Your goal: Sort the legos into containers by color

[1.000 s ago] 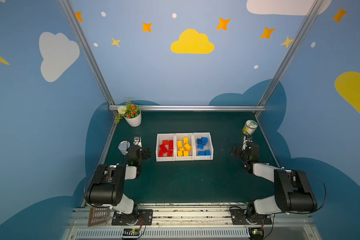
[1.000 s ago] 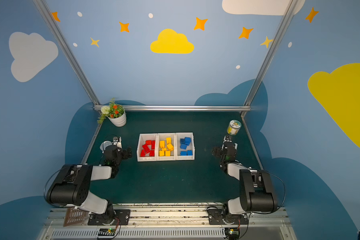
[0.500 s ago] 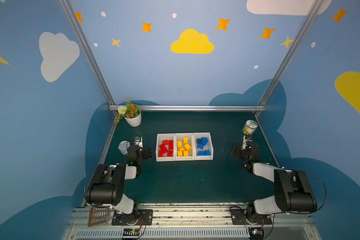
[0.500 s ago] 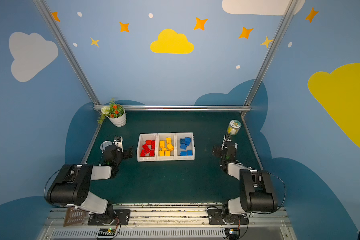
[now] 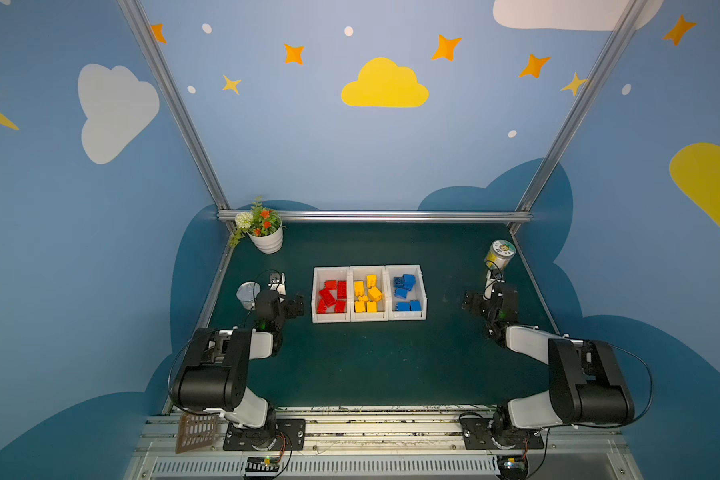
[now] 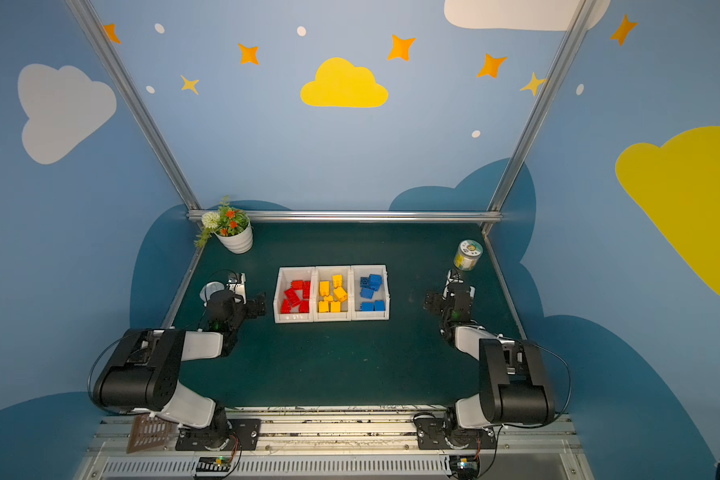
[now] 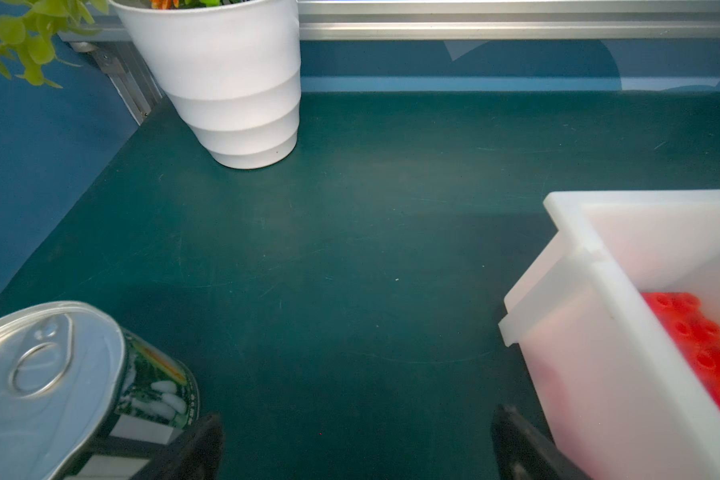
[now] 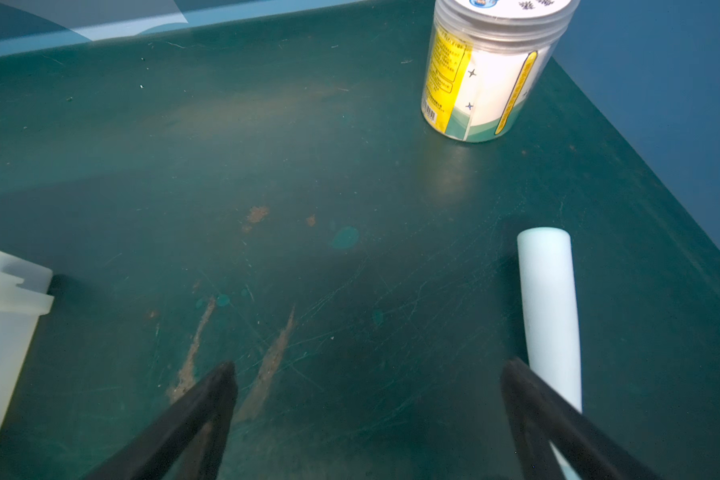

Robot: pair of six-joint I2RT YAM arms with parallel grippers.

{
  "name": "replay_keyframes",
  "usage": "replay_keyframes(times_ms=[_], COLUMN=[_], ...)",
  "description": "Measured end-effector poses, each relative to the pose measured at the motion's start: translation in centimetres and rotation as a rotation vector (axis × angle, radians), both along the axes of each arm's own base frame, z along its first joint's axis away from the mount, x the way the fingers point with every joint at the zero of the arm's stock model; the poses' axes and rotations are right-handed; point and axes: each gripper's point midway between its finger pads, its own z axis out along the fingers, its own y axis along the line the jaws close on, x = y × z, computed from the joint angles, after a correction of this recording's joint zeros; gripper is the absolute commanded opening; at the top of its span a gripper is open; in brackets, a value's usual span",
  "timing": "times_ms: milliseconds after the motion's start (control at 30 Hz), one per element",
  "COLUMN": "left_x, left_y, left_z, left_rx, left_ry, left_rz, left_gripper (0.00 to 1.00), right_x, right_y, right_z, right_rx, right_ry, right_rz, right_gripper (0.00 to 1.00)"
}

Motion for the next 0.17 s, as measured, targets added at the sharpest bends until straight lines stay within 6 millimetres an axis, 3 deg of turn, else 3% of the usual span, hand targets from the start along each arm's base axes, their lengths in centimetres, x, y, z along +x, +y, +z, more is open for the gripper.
replay_keyframes(times_ms=[167], left_x=[0.02], left_y=[0.0], left_z=[0.05], left_rx=[0.0], left_ry=[-0.003], left_rz=[0.0], left_gripper=[1.0], right_x=[-0.01], right_y=[0.01], right_z=[-0.02], right_rx=[0.0], right_ry=[0.001], right_rz=[0.001], right_gripper=[0.98])
